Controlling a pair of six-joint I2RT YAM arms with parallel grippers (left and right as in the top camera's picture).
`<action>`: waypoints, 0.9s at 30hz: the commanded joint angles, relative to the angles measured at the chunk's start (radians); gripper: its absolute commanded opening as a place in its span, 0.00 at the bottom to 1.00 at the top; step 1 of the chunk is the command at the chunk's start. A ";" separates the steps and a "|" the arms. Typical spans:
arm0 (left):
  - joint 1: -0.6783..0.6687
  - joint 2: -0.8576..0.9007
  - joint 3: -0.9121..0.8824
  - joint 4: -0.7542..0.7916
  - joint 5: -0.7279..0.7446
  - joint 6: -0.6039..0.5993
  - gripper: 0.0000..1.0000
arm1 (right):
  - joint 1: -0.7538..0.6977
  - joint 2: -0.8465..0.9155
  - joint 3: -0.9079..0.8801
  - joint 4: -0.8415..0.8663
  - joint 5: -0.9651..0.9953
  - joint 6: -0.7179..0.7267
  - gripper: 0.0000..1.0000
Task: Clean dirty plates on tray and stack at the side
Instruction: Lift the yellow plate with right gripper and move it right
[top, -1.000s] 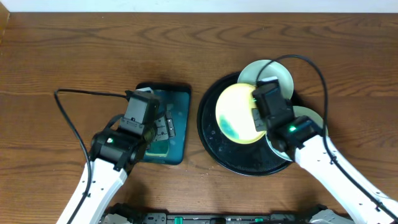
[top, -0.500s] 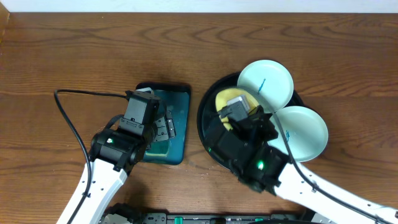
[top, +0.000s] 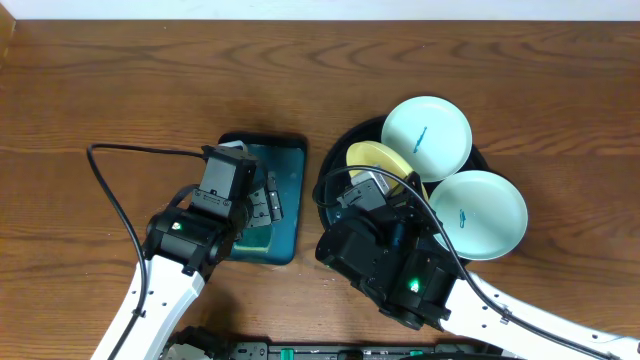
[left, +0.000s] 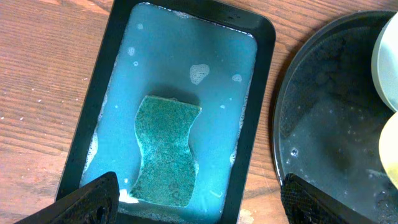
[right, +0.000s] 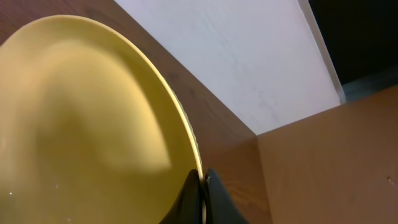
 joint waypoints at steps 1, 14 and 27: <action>0.005 0.000 0.018 -0.002 0.006 0.006 0.84 | 0.010 -0.014 0.021 0.002 0.043 -0.003 0.01; 0.005 0.000 0.018 -0.002 0.006 0.006 0.84 | -0.047 -0.014 0.021 0.006 -0.051 0.039 0.01; 0.005 0.000 0.018 -0.002 0.006 0.006 0.84 | -0.618 -0.114 0.080 -0.062 -0.716 0.180 0.01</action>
